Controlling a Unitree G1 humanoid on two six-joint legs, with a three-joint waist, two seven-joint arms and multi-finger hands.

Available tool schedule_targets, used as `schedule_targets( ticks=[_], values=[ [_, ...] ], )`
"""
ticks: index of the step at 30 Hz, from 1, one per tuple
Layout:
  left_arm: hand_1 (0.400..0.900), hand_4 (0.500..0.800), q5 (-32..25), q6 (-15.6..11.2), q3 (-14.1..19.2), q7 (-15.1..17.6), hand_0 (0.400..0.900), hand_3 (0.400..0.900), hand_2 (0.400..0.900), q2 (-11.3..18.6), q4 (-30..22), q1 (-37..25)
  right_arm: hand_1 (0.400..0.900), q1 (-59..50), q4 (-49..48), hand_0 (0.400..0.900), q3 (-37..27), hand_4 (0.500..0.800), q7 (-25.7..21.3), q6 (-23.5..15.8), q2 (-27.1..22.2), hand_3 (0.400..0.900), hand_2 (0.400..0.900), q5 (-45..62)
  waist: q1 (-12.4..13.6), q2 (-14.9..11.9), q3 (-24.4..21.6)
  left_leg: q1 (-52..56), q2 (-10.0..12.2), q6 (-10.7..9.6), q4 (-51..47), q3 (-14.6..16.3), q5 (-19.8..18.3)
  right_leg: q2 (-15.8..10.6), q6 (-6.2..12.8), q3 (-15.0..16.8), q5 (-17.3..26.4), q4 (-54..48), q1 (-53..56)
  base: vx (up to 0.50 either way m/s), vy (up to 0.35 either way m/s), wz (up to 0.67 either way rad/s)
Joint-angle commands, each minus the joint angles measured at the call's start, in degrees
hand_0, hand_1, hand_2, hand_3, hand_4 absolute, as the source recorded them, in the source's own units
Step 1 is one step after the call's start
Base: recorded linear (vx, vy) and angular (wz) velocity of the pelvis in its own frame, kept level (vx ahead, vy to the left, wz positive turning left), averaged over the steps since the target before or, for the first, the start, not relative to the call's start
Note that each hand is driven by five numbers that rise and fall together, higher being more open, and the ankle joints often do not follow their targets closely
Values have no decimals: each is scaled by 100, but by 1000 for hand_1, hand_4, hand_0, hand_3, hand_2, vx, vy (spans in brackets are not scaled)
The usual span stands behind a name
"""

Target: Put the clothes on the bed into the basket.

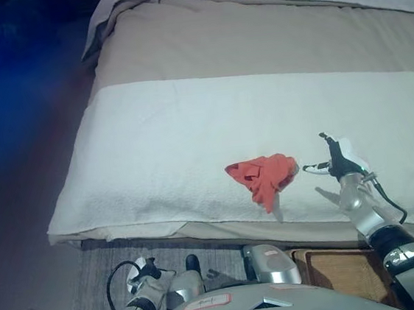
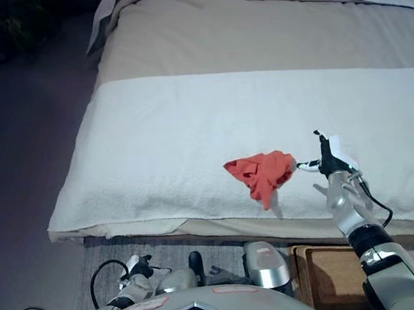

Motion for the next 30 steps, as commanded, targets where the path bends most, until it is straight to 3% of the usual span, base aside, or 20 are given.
schedule_targets(
  ticks=[1, 11, 14, 16, 24, 28, 29, 30],
  values=[
    [900, 800, 252, 113, -41, 308, 900, 900, 900, 416, 217, -108, 900, -443, -84, 900, 206, 800, -230, -204, -51, 900, 900, -334, 100, -120, -218, -261, -688, 134, 22, 158, 150, -10, -142, 135, 218, 10, 90, 26, -52, 24],
    [900, 800, -122, 68, -98, 534, 900, 900, 900, 446, 311, -218, 900, -1194, 494, 900, 739, 800, -360, -171, 150, 900, 900, -99, 260, 25, 82, -1394, -674, 24, 22, 37, 451, -75, -143, 28, 390, 10, -904, -44, -38, 15],
    [900, 800, -237, 33, -182, 589, 900, 900, 900, 441, 339, -309, 900, -1518, 844, 900, 878, 800, -451, -136, 243, 900, 900, 0, 310, 60, 119, -1722, -684, -10, 22, 43, 539, -91, -133, 34, 452, 10, -1220, -55, -40, 11],
    [900, 800, -419, -33, -331, 625, 900, 900, 900, 434, 360, -465, 900, -2138, 1597, 900, 1074, 800, -527, -13, 326, 900, 900, 113, 414, 116, 189, -2106, -696, -48, 22, 54, 626, -105, -123, 29, 526, 10, -1579, -32, -39, -2],
    [900, 800, -717, -227, -709, 662, 900, 900, 900, 337, 66, -557, 900, -3239, 2953, 900, 1093, 800, -587, 161, 111, 900, 900, 384, 612, 410, 329, -2569, -687, -168, 22, 104, 749, -162, -90, 35, 615, 10, -2001, 9, -17, 5],
    [900, 800, -748, -259, -658, 744, 900, 900, 900, 262, 137, -496, 900, -3082, 2808, 900, 973, 800, -690, 173, 134, 900, 900, 390, 613, 421, 384, -2414, -693, -183, 22, 93, 707, -142, -100, 31, 550, 10, -1865, 57, -14, -7],
    [900, 800, -726, -270, -647, 763, 900, 900, 900, 243, 161, -507, 571, -3024, 2801, 571, 966, 602, -723, 166, 181, 571, 571, 372, 602, 416, 384, -2369, -688, -181, 22, 106, 683, -137, -107, 44, 532, 10, -1824, 40, -5, -20],
    [900, 800, -733, -252, -610, 770, 900, 900, 900, 234, 205, -518, 400, -2969, 2723, 400, 954, 500, -749, 174, 193, 400, 400, 325, 579, 398, 381, -2320, -687, -177, 22, 118, 654, -133, -105, 51, 514, 10, -1785, 39, -9, -19]
  ],
)
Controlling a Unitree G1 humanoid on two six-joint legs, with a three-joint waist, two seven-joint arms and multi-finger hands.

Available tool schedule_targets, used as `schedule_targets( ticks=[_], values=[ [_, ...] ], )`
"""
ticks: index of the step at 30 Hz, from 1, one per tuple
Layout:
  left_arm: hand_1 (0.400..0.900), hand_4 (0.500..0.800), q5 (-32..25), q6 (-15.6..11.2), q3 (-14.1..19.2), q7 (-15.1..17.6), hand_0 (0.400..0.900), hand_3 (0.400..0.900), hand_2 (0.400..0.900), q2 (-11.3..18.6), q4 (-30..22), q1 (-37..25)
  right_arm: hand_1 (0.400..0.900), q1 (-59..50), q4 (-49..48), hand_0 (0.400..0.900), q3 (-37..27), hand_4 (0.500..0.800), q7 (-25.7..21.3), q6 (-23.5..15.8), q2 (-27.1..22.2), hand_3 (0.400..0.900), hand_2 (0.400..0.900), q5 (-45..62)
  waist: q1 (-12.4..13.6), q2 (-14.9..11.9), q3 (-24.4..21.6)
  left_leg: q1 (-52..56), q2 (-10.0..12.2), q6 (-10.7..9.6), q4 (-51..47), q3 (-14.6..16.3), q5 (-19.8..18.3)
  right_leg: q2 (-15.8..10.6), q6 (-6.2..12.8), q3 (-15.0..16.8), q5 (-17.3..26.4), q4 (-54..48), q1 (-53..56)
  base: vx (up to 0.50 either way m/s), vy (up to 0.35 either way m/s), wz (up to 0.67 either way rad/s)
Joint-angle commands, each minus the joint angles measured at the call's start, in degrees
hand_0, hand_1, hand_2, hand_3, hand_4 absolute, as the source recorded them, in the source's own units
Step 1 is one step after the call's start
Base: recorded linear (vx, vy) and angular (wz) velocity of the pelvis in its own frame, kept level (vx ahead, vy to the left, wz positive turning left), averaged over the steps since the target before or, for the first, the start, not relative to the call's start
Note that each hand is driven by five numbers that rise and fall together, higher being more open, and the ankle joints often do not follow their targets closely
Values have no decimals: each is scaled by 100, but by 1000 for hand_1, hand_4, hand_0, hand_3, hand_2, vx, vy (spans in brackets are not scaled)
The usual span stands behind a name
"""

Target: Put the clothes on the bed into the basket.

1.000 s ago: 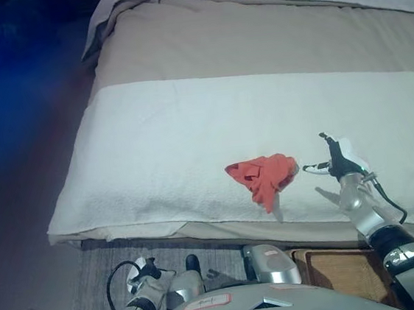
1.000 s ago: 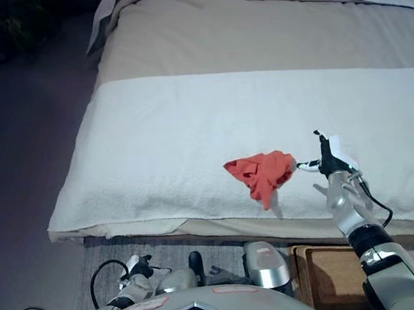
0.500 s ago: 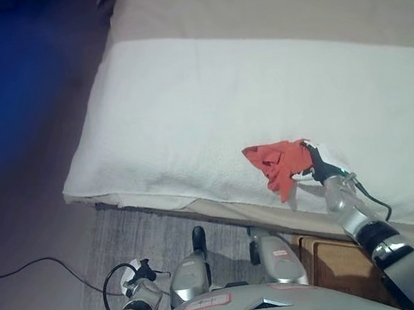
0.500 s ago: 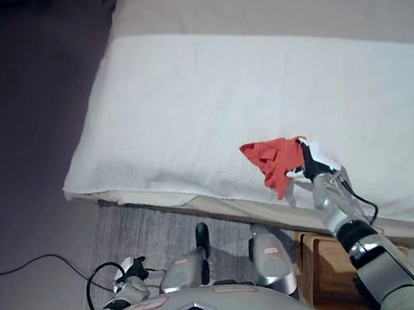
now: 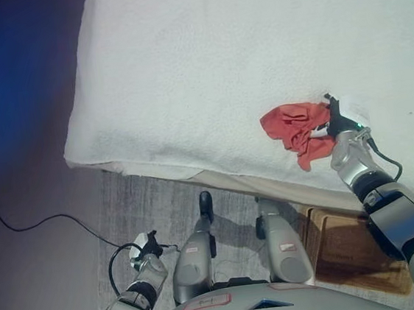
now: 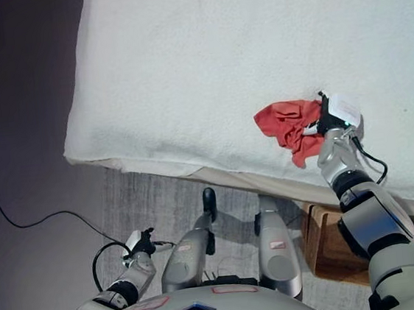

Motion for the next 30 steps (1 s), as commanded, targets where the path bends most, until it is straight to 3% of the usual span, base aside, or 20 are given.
schedule_targets(
  ticks=[1, 10, 16, 17, 18, 30],
  values=[
    [900, 800, -175, 157, 77, 350, 900, 900, 900, 175, 474, 26, 400, -166, 76, 400, 0, 500, -201, 47, -6, 400, 400, 19, -10, -150, -46, 4, -432, 104, -46, 472, 74, 165, -14, 348, -185, 1, 424, 39, -7, -23],
    [900, 800, 33, 289, 380, 266, 900, 900, 900, 233, 650, 139, 400, 880, 19, 400, -341, 500, -97, 93, 228, 400, 400, -111, -181, -224, -318, 648, -396, 205, -46, 664, -254, 149, 10, 396, -359, 1, 972, 33, -7, -17],
    [900, 800, 311, 356, 516, 163, 900, 900, 900, 323, 686, 378, 400, 1511, 76, 400, -784, 500, -77, 111, 82, 400, 400, -86, -278, -262, -532, 1147, -371, 278, -46, 849, -444, 229, 33, 517, -466, 1, 1394, 37, -9, -28],
    [900, 800, 221, 624, 447, 230, 900, 900, 900, 228, 729, -14, 400, 1527, -38, 400, -826, 500, -48, 125, 23, 400, 400, -64, -427, -272, -554, 1258, -335, 269, -46, 973, -491, 272, 45, 604, -472, 1, 1459, 43, 16, -62],
    [900, 800, 354, 554, 422, 192, 900, 900, 900, 276, 708, -106, 400, 1495, 71, 400, -749, 500, -4, 155, 10, 400, 400, -75, -481, -272, -620, 1311, -324, 274, -46, 1060, -523, 291, 47, 670, -464, 1, 1480, 36, 22, -71],
    [900, 800, 292, 482, 306, -22, 900, 900, 900, 311, 383, -213, 400, 1456, 1201, 400, -1771, 500, -7, 426, -1299, 400, 400, 168, -900, -166, -1008, 1956, -248, 291, -46, 1626, -748, 468, 79, 1083, -513, 1, 1935, -4, -11, -32]
  ],
)
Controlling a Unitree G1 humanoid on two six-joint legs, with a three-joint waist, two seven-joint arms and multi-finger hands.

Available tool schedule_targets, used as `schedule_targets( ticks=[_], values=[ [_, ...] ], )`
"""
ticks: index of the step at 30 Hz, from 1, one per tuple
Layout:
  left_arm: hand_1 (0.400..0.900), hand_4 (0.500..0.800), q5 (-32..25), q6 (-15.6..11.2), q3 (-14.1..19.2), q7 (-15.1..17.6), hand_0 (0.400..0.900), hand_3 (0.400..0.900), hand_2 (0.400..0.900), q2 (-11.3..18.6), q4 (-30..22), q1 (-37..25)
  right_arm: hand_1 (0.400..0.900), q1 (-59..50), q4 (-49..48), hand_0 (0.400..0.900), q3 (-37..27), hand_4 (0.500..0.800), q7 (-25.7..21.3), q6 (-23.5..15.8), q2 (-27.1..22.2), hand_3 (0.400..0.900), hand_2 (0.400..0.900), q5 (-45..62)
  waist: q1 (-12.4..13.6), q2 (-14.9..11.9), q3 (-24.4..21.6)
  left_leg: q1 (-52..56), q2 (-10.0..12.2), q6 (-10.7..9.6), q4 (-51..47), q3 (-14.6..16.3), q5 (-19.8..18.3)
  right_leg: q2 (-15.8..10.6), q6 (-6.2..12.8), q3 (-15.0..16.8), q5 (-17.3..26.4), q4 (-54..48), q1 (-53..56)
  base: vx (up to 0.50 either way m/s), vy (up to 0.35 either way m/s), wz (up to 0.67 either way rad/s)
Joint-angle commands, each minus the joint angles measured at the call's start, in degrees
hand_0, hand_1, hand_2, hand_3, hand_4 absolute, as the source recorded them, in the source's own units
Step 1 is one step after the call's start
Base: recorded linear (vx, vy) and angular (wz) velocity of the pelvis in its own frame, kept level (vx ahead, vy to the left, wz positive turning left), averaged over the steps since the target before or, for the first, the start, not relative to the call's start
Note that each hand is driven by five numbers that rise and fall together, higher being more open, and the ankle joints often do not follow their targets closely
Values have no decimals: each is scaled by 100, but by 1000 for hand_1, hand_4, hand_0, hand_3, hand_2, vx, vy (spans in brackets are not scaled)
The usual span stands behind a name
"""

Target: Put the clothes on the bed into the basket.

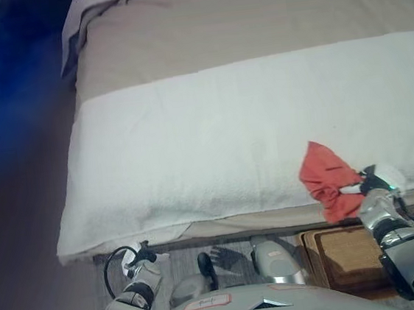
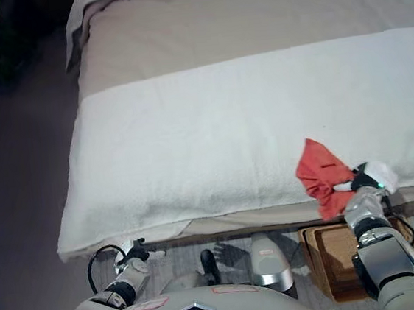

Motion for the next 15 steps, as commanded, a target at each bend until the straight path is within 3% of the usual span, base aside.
schedule_targets(
  ticks=[1, 7, 15],
  values=[
    [900, 800, 147, 44, -44, 104, 900, 900, 900, 296, 253, -202, 400, -300, 511, 400, -216, 500, -230, 100, -1020, 400, 400, 70, -114, 126, -85, 125, -218, -90, 29, 350, -158, 348, 44, 79, -512, 1, 656, -9, -17, -30],
    [900, 800, 71, 19, -17, 111, 900, 900, 900, 353, 115, -156, 400, -221, 1004, 400, -596, 500, -140, 271, -1551, 400, 400, 0, -217, 279, -122, 239, -217, -100, 29, 500, -165, 368, 58, 139, -526, 1, 715, -1, -6, -16],
    [900, 800, 100, 29, -79, 63, 900, 900, 900, 424, 2, -109, 400, -154, 1399, 400, -878, 500, 22, 388, -2071, 400, 400, -125, -275, 438, -116, 303, -225, -114, 29, 442, -149, 335, 62, 34, -583, 1, 824, 7, -12, 5]
  ],
)
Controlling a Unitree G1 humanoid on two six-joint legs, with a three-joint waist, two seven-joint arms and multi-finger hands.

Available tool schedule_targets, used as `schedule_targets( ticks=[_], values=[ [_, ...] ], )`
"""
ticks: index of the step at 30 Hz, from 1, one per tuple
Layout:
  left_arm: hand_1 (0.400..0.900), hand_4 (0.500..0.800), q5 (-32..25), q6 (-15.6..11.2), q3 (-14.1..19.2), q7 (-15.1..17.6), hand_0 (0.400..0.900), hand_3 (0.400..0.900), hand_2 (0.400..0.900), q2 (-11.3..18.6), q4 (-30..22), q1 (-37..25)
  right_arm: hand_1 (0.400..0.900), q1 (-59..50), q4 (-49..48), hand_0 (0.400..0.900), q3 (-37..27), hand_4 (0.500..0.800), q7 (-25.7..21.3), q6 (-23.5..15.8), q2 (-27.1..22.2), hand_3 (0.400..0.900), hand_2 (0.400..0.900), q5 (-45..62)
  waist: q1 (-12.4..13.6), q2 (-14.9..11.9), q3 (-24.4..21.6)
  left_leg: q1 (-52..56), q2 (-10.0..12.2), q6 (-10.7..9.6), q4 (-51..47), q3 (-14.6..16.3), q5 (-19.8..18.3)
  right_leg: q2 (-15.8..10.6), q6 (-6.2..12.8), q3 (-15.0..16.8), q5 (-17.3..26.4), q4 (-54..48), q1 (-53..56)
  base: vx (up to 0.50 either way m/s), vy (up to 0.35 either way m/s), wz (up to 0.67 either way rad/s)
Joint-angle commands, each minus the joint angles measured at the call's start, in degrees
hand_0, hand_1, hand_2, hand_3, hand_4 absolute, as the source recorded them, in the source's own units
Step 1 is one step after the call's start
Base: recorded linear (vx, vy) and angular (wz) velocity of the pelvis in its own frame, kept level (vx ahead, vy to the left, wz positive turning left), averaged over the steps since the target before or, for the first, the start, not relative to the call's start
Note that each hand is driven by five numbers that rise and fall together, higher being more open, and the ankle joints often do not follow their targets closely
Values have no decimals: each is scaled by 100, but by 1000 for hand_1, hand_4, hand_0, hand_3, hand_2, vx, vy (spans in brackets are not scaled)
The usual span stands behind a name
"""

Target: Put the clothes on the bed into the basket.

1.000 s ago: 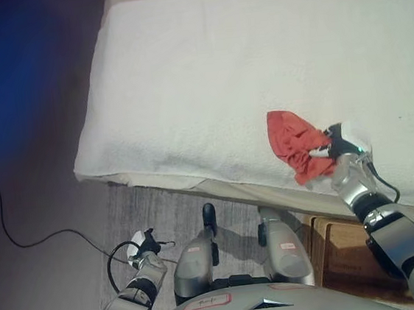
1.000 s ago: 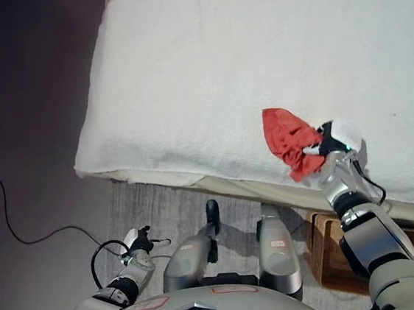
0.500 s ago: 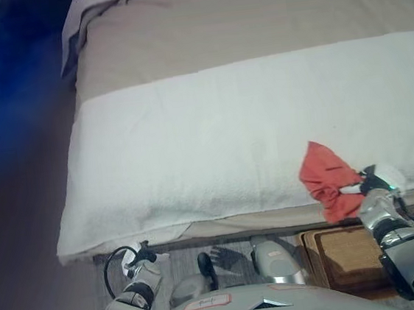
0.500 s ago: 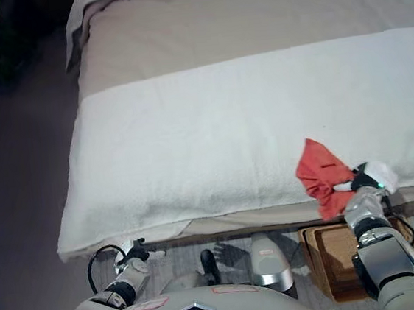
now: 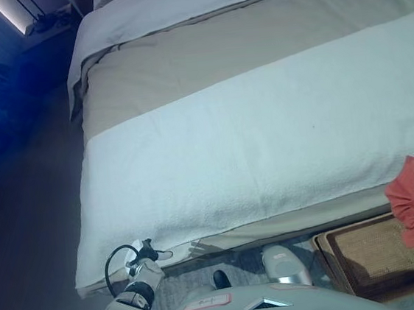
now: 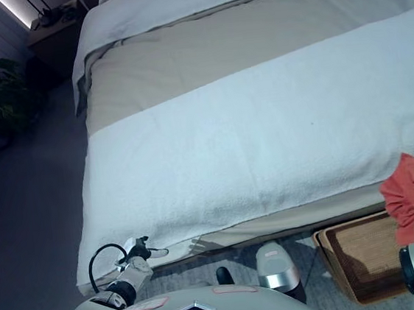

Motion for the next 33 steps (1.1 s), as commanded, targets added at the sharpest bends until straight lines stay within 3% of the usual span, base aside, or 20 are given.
schedule_targets(
  ticks=[1, 7, 8, 9, 14, 23, 29, 33],
  values=[
    [900, 800, 110, 17, -34, 155, 900, 900, 900, 429, 87, -157, 400, -245, 288, 400, 2, 500, -201, 38, -693, 400, 400, -150, 18, -82, 70, 105, -298, -72, 30, 203, -24, 242, 43, -81, -581, 19, 753, 12, -16, 8],
    [900, 800, 93, 11, -64, 125, 900, 900, 900, 442, 27, -155, 400, -315, 511, 400, -26, 500, -56, 140, -991, 400, 400, -288, 28, -1, 91, 108, -315, -96, 30, 140, 10, 202, 23, -178, -609, 19, 796, 4, -15, 10],
    [900, 800, 68, 15, -66, 122, 900, 900, 900, 435, 13, -145, 612, -375, 538, 612, 7, 627, -54, 179, -1044, 612, 612, -329, 32, 18, 101, 109, -321, -98, 30, 123, 10, 197, 19, -185, -611, 19, 806, 4, -10, 7],
    [900, 800, 56, -1, -56, 118, 900, 900, 900, 445, -12, -123, 900, -435, 542, 900, 28, 800, 3, 148, -1104, 900, 900, -319, 39, 39, 110, 104, -323, -99, 30, 112, 17, 187, 18, -197, -613, 19, 807, 1, -6, 7],
    [900, 800, 36, -20, -56, 65, 900, 900, 900, 462, -19, -79, 900, -772, 510, 900, 78, 800, -12, 166, -1508, 900, 900, -240, 41, 158, 131, 68, -352, -119, 30, 66, 53, 146, 12, -247, -608, 19, 786, 5, -4, 5],
    [900, 800, -254, -63, -157, -96, 900, 900, 900, 241, 47, 73, 900, -1685, 341, 900, 672, 800, -15, 256, -1870, 900, 900, -237, 100, 194, 132, -31, -347, -146, 30, 37, 113, 96, -6, -315, -582, 19, 719, -6, -13, 5],
    [900, 800, -263, -57, -86, -150, 900, 900, 900, 272, 84, 110, 900, -1777, 5, 900, 928, 800, -71, 85, -1475, 900, 900, -112, 127, 133, 147, -3, -331, -135, 30, 36, 87, 107, -19, -317, -588, 19, 769, 0, 0, 0],
    [900, 800, -284, -26, 134, -98, 900, 900, 900, 296, 55, 115, 900, -1159, -1629, 900, 703, 800, -273, -227, -981, 900, 900, 61, 53, 87, 199, 9, -313, -110, 30, 78, 61, 129, -32, -275, -574, 19, 763, -17, -2, -11]
  ],
)
